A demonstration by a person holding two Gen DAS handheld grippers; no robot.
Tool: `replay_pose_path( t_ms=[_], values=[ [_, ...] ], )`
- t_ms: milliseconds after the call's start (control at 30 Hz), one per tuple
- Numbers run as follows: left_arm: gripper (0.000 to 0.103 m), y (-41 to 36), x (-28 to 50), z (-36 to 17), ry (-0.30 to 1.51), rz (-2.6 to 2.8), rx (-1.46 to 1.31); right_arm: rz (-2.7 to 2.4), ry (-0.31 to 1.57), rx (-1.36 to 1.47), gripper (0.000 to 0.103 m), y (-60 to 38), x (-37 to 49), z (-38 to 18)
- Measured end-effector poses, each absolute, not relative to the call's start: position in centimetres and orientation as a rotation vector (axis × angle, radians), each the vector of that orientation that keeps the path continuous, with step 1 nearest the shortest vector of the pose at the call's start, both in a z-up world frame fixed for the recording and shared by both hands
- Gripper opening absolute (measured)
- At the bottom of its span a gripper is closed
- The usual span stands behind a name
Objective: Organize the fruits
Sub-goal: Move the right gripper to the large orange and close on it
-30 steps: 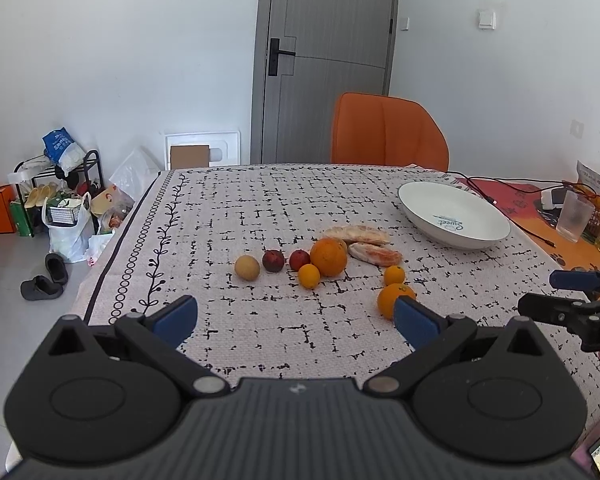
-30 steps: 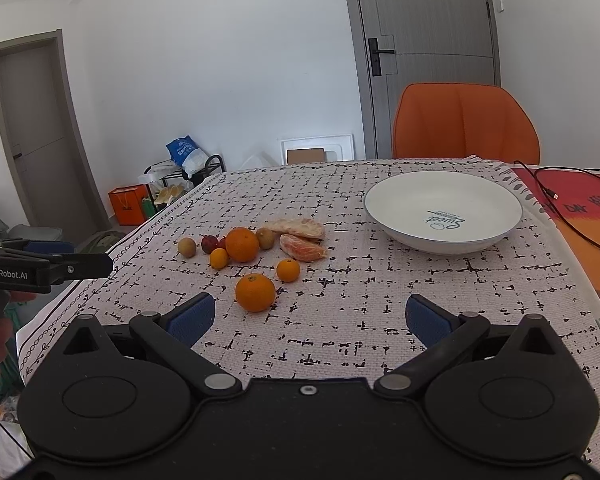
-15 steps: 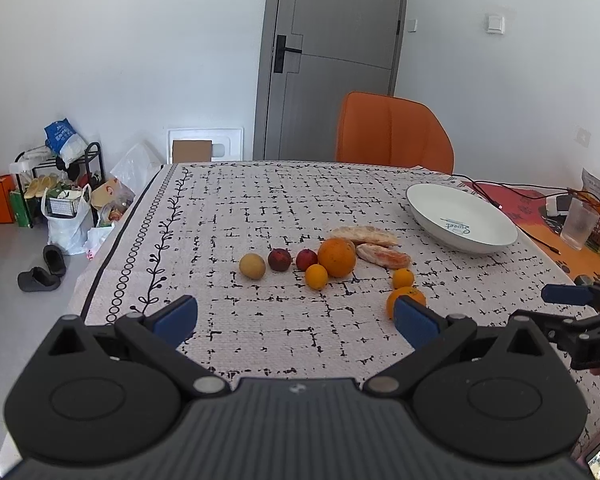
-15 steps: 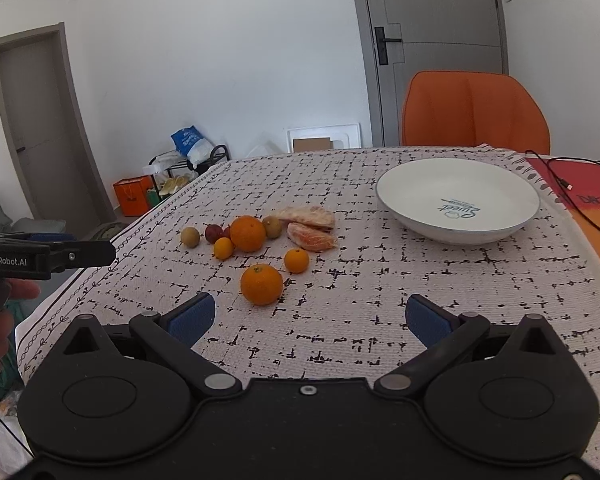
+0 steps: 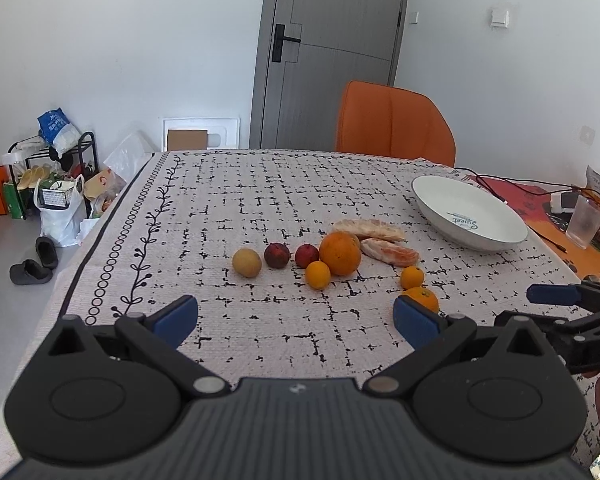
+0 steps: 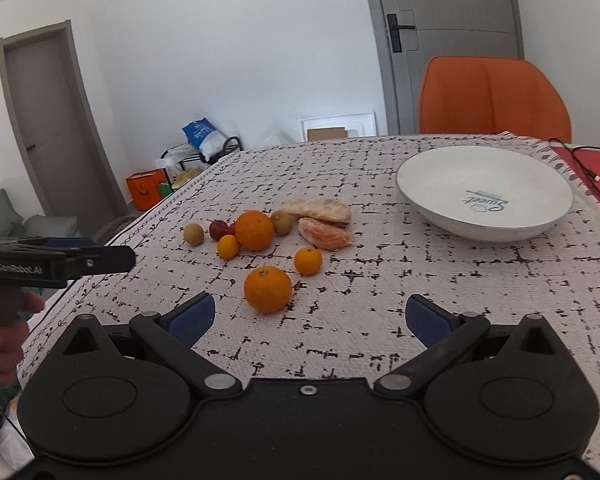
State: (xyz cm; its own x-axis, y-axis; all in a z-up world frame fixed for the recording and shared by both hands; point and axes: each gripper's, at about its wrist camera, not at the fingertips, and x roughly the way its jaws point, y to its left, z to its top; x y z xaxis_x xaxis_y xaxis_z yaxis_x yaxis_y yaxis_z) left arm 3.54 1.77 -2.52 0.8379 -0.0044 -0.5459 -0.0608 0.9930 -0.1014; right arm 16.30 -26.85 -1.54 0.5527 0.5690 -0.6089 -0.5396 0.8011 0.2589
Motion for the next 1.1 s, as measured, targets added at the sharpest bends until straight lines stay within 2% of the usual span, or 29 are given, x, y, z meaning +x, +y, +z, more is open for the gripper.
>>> replay_pose_path(
  t_ms=[233,333,567,767,867,933,967,1100],
  values=[
    [0.101,1.7,4.8,-3.4,0.595,0.026,-0.11,0.701,0.719,0.035,0.101,-25.8,17.0,-1.8],
    [0.101,1.8,5.4,-3.8,0.605,0.021,-0.113,0.722,0.728,0.035,0.091,-25.4,17.4,-2.2],
    [0.1,1.9,6.5,-4.6,0.615,0.013,-0.112,0.752,0.762,0.035,0.078,-24.4,18.6,-3.3],
    [0.093,1.9,7.5,-5.1,0.612,-0.015,-0.121,0.782,0.787,0.034,0.068,-23.4,19.4,-4.1],
    [0.087,1.9,8.1,-5.3,0.618,-0.028,-0.134,0.8,0.801,0.035,0.056,-22.9,19.8,-4.5],
    [0.083,1.9,8.6,-5.4,0.622,-0.038,-0.14,0.805,0.813,0.033,0.041,-22.5,20.0,-4.8],
    [0.082,1.8,8.8,-5.5,0.622,-0.042,-0.14,0.809,0.818,0.035,0.038,-22.4,20.1,-4.9],
    [0.069,1.6,9.8,-5.8,0.619,-0.041,-0.138,0.815,0.82,0.079,0.035,-23.0,20.4,-5.1]
  ],
)
